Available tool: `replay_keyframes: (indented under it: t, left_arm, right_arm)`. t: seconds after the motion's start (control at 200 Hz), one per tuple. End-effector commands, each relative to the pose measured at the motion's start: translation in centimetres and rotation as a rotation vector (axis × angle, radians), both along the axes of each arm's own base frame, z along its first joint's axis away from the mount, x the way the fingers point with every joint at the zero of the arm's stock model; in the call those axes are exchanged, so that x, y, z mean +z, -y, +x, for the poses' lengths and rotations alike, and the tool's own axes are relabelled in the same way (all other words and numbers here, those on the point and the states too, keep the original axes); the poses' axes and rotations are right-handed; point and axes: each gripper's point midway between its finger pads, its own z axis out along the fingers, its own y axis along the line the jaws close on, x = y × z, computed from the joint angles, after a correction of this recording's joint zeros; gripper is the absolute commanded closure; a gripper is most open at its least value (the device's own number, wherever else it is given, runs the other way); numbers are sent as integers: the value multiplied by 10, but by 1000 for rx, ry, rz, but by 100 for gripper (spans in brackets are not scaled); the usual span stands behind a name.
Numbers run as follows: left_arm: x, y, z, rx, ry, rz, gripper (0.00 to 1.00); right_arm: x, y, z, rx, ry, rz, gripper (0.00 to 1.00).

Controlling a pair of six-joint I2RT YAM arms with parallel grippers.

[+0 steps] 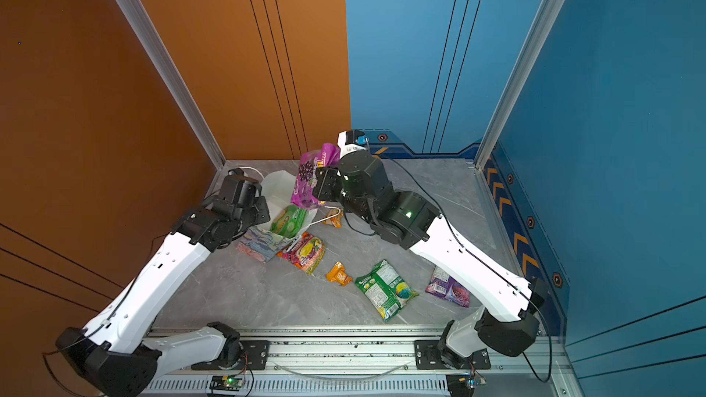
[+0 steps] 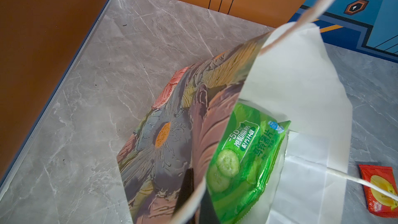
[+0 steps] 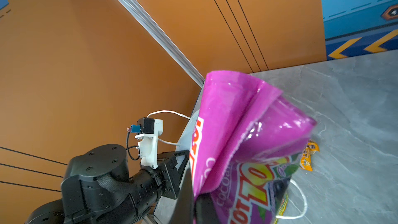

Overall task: Place the snacks into the paper bag
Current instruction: Place the snack in the paper bag.

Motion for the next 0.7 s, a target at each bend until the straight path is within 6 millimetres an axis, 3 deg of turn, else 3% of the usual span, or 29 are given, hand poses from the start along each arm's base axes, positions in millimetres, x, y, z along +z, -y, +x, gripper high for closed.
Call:
replay_keyframes:
  t: [0.0, 0.045, 0.295, 0.446, 0.691]
  left_arm:
    - [12, 3, 0, -19, 38, -14, 100]
    - [12, 4, -1, -25, 37, -16, 100]
    - [14, 14, 0, -72, 50, -40, 100]
    - [14, 15, -1, -85, 50, -28, 100]
    - [15, 19, -2, -100, 56, -39, 100]
  right_arm:
    - [28, -13, 0, 20, 25, 152, 100]
    - [10, -22, 1, 28, -5, 130, 100]
    - [-28, -55, 5, 78, -109, 123, 100]
    - [-41, -72, 4, 117, -144, 124, 100]
    - [-49, -79, 10, 95, -159, 138, 100]
